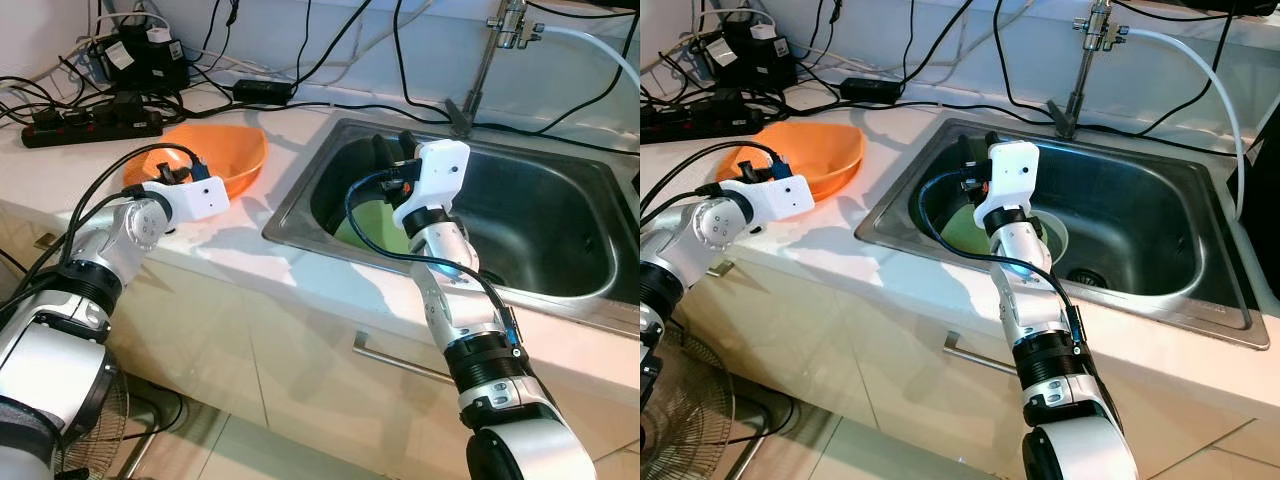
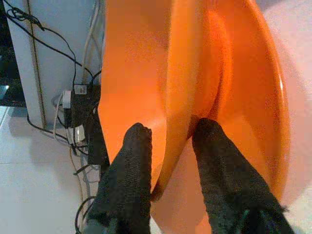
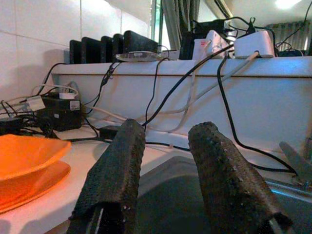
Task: Kitchen organization
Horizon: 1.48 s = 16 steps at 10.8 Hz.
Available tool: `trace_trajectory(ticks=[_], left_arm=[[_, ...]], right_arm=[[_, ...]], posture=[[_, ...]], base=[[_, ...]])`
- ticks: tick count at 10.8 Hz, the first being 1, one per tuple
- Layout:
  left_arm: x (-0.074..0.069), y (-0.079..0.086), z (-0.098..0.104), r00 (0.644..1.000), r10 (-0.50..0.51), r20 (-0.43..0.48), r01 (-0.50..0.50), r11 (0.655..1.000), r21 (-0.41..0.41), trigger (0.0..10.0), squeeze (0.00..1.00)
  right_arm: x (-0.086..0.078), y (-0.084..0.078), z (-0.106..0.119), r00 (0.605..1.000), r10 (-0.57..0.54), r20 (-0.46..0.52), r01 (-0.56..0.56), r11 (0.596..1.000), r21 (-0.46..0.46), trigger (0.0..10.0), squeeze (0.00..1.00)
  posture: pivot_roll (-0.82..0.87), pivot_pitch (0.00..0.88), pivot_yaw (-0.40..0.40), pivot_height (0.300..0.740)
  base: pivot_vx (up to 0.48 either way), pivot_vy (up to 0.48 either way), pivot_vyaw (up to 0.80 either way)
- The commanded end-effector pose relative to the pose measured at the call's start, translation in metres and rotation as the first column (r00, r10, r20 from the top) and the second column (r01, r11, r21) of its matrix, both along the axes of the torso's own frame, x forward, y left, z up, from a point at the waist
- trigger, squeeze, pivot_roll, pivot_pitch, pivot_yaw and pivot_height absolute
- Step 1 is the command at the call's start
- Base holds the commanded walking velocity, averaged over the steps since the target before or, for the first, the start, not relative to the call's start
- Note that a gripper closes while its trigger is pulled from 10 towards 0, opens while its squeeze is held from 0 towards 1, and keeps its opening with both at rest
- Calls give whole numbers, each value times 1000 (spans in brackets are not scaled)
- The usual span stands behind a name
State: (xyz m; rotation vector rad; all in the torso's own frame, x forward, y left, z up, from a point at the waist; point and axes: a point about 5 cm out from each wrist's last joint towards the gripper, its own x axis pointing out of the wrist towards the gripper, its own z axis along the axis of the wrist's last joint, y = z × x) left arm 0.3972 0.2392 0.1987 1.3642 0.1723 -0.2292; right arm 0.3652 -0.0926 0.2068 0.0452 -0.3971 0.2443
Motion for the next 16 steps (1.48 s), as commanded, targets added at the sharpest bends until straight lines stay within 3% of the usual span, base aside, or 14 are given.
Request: trace_trajectory(ticks=[1, 7, 8, 9, 10, 11, 12, 13, 14, 16], left_arm=[[3, -2, 9, 999, -6, 32, 6, 1000, 7, 0, 0], [0, -7, 4, 998, -29, 63, 30, 1000, -8, 0, 0], [1, -9, 8, 995, -43, 94, 43, 999, 4, 0, 0], [2, -22, 26, 970, -112, 215, 108, 994, 32, 0, 0], [1, -29, 33, 954, -146, 263, 140, 989, 39, 0, 0], [-2, -50, 37, 916, -238, 323, 243, 970, 24, 0, 0], [-12, -75, 31, 873, -346, 345, 368, 930, 2, 10000, 0], [-15, -81, 24, 870, -368, 328, 393, 920, -9, 10000, 0], [-19, -90, 16, 863, -404, 304, 430, 903, -19, 10000, 0], [-26, -103, 7, 847, -451, 281, 478, 878, -31, 10000, 0]], right_arm=[[2, 0, 5, 1000, -6, 10, 6, 1000, -6, 10000, 0], [3, 1, 3, 1000, -4, 0, 4, 1000, -7, 10000, 0], [3, 1, 3, 1000, -3, 0, 3, 1000, -8, 10000, 0], [3, 1, 3, 1000, -4, 0, 4, 1000, -9, 10000, 0], [3, 1, 3, 1000, -4, 0, 4, 1000, -9, 10000, 0], [2, 2, 3, 1000, 0, 0, 0, 1000, -8, 10000, 0], [2, 2, 4, 1000, 5, 5, -5, 1000, -8, 10000, 0], [2, 1, 6, 1000, 12, 10, -12, 1000, -3, 10000, 0], [3, -2, 9, 1000, 20, 18, -20, 1000, 7, 10000, 1000], [3, -5, 14, 999, 39, 27, -39, 999, 17, 10000, 1000]], posture=[[188, 0, 33, 740], [197, 0, 30, 740], [197, 0, 29, 740], [199, 0, 26, 740], [201, 0, 26, 740], [203, 0, 23, 740], [202, 0, 21, 740], [202, 0, 21, 740], [202, 0, 21, 740], [198, 0, 24, 740]], base=[[0, 0, 0], [0, 0, 0], [0, 0, 0], [0, 0, 0], [0, 0, 0], [0, 0, 0], [0, 0, 0], [0, 0, 0], [0, 0, 0], [0, 0, 0]])
